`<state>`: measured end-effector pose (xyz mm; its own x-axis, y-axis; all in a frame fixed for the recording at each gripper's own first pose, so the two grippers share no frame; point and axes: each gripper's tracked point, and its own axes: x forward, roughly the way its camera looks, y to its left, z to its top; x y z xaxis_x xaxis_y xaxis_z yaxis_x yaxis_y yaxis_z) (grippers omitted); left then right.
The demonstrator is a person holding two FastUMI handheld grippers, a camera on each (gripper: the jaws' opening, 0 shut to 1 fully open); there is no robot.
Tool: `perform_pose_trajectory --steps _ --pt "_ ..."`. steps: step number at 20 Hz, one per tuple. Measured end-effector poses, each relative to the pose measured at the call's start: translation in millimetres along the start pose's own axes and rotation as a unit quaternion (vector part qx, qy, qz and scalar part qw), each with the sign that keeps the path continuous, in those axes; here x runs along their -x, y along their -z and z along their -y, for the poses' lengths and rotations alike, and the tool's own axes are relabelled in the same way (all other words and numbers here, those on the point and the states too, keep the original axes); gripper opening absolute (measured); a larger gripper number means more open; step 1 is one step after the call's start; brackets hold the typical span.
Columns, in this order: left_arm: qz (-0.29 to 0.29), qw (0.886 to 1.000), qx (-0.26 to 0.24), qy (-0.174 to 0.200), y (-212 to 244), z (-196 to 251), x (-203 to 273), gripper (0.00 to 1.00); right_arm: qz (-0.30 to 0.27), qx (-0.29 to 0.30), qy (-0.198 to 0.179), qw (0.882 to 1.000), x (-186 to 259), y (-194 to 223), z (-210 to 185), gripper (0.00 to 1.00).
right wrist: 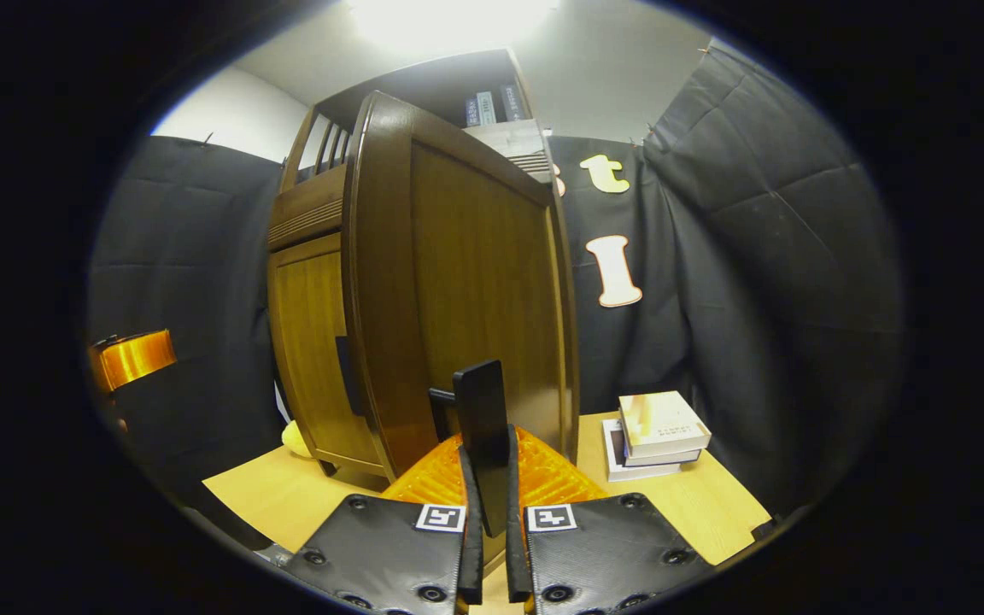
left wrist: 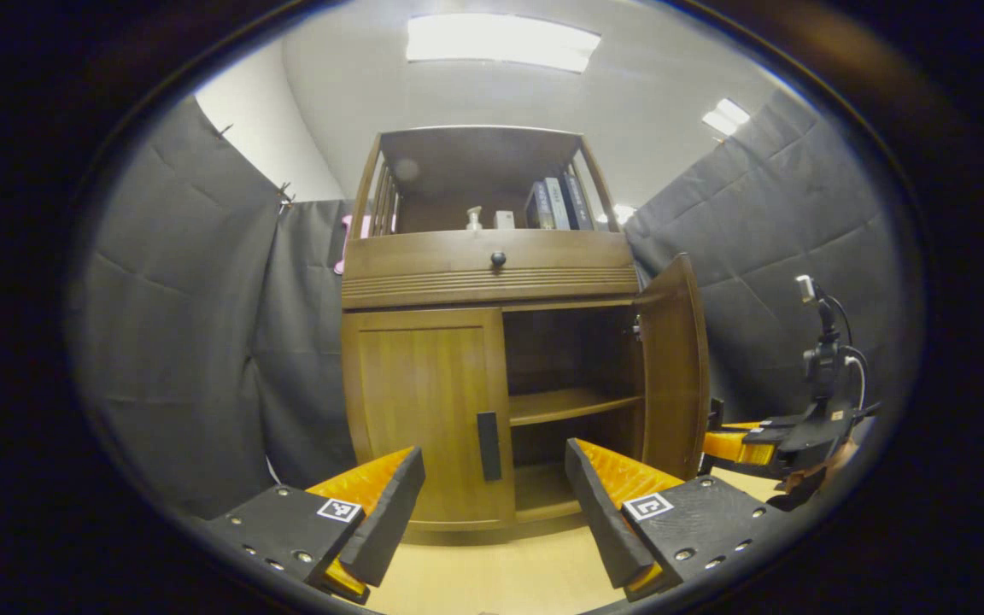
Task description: Open the right door of the double-door shoe cabinet with the right hand, and open the left door with the left hand.
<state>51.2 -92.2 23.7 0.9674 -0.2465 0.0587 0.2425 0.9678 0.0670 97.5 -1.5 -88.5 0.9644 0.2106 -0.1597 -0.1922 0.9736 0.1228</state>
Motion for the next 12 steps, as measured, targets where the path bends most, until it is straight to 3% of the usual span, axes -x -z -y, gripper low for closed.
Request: perform_pose_trajectory --steps 2,4,5,10,11,12 --pt "-0.001 1.000 -0.003 0.005 1.0 10.0 0.4 0.95 0.000 -0.002 0.009 1.000 3.7 0.5 14.7 0.08" --pt "-0.002 1.000 -0.002 0.009 2.8 19.4 -1.2 0.95 0.001 -0.005 0.018 1.000 6.4 -0.7 26.3 0.12" --pt "-0.004 1.000 -0.001 0.010 4.0 23.0 -1.9 0.95 0.001 -0.008 0.021 1.000 8.2 -0.8 32.9 0.08" --pt "-0.013 1.000 0.001 0.014 12.5 30.4 -11.3 0.95 0.002 -0.024 0.054 0.998 16.3 -5.4 69.5 0.12" --pt "-0.014 1.000 0.000 0.014 14.7 30.4 -13.8 0.95 0.006 -0.024 0.064 0.998 19.9 -7.3 76.5 0.07" --pt "-0.016 1.000 0.001 0.014 16.7 29.6 -16.0 0.95 0.005 -0.021 0.070 0.997 20.4 -7.5 82.7 0.15"
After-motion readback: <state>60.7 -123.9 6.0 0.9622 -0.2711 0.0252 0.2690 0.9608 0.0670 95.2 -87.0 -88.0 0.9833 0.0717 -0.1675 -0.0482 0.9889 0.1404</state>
